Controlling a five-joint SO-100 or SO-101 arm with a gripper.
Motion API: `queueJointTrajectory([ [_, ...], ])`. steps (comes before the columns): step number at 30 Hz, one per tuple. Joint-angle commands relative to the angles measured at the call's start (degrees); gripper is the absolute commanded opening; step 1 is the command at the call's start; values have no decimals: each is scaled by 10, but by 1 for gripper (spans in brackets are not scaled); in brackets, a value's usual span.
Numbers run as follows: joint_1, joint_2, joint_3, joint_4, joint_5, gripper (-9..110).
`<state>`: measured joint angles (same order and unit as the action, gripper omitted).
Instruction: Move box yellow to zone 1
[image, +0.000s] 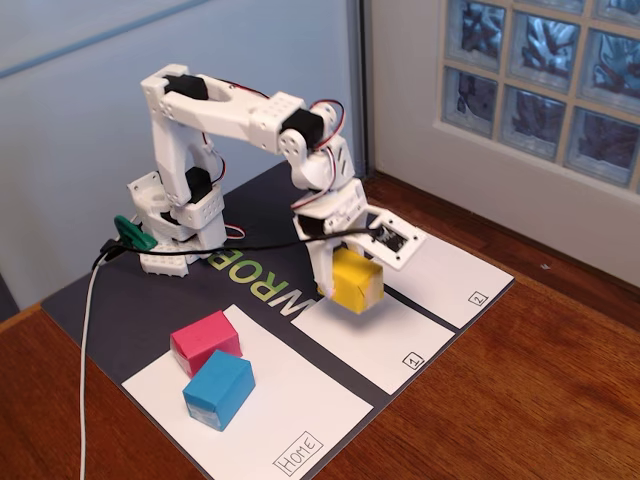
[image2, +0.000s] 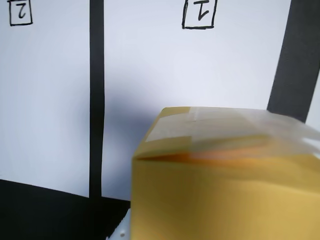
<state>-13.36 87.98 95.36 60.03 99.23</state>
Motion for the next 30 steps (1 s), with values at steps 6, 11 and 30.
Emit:
queueJointTrajectory([
  [6,-24,-66,-29,-36,2,2],
  [11,-38,-102,-51,-38,4,2],
  [30,-33,-166,-83,-46,-11,3],
])
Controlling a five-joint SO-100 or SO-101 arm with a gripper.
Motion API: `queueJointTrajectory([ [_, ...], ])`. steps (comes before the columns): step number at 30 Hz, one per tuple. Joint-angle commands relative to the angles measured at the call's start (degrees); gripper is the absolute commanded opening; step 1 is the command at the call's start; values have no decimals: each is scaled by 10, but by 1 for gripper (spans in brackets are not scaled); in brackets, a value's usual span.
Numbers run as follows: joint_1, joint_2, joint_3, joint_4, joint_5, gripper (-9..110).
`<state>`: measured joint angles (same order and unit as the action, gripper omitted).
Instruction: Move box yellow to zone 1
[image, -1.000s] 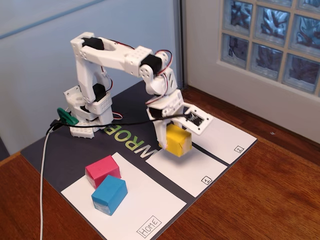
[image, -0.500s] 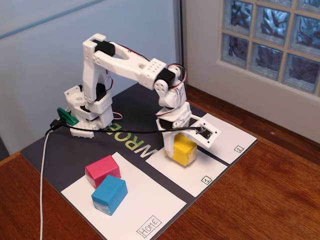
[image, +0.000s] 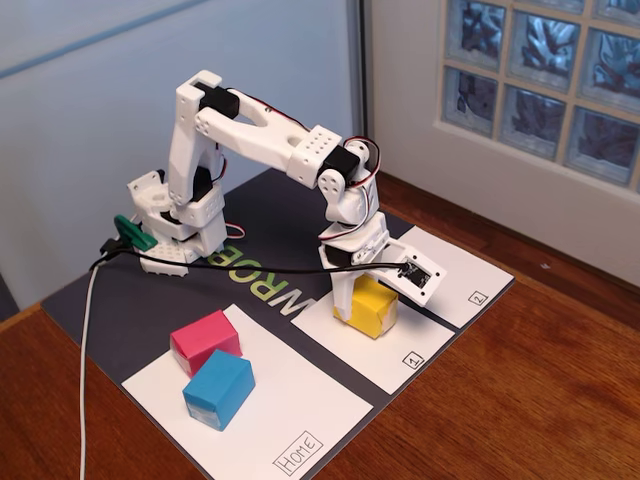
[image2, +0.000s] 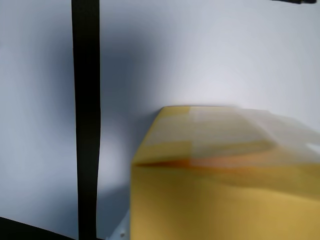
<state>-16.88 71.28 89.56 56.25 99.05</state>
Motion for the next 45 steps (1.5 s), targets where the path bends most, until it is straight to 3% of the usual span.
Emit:
queueJointTrajectory([
  [1,3,-2,-25,-6,-24,4],
  [18,17,-16,-27,-11,-91,33],
  [27,20,-11,-50,-11,-94,42],
  [45,2,88,-122,-2,-61,42],
])
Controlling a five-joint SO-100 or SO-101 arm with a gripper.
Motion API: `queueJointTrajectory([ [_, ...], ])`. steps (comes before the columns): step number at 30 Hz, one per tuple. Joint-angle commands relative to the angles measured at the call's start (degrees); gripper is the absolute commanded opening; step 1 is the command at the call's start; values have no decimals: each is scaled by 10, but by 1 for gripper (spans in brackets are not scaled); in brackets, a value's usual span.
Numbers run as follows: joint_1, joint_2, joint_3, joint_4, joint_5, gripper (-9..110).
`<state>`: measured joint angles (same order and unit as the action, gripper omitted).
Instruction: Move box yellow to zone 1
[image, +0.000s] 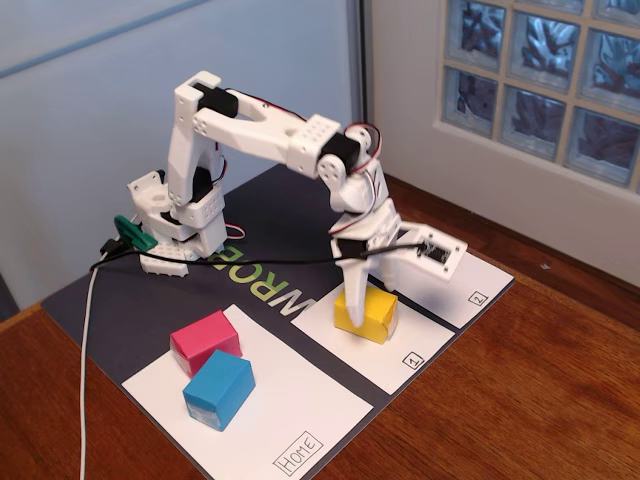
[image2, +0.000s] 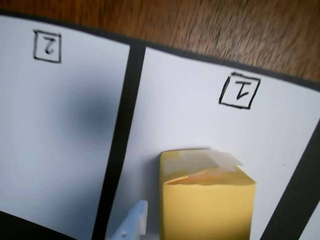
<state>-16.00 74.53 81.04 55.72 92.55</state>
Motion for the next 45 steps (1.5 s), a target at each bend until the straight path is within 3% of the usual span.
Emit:
queueJointTrajectory([
  [1,-7,63,-42,4,4,42],
  [11,67,127,-76,9,13,34],
  [22,212,149,-76,63,22,0],
  [35,285,113,-59,98,31,-1],
  [45,242,337,133,122,27,-1],
])
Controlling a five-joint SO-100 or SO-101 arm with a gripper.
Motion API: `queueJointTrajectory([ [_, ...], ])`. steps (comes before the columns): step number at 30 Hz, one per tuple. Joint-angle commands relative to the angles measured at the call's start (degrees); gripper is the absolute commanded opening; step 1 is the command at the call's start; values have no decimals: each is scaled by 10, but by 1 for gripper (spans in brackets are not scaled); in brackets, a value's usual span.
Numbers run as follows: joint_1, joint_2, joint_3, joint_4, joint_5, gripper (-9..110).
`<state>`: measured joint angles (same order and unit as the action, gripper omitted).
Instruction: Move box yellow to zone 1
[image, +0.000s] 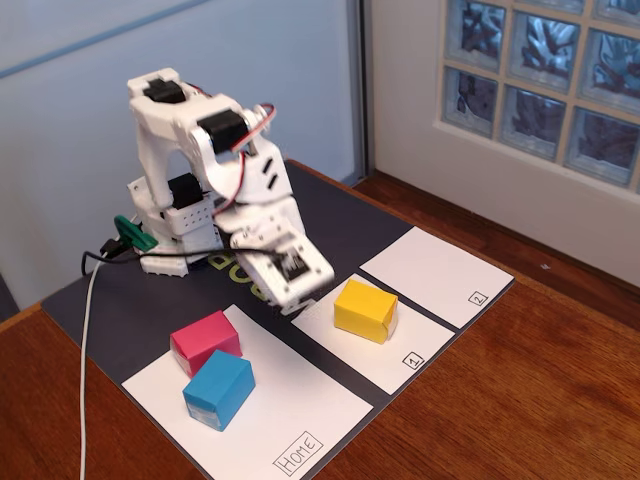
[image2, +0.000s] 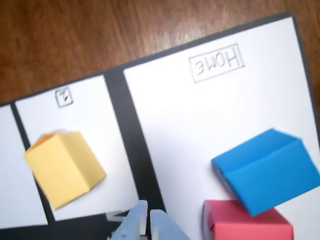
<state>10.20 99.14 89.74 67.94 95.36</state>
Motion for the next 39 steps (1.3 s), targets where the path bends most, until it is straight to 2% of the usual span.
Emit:
queueJointTrajectory([
  [1,-30,120,69,0,-1,-1],
  [10,-105,390,328,1,-1,0],
  [19,-108,684,607,18,-9,0],
  [25,-106,885,724,88,-18,0],
  [30,-115,921,737,92,-45,1],
  [39,-93,921,768,182,-73,1],
])
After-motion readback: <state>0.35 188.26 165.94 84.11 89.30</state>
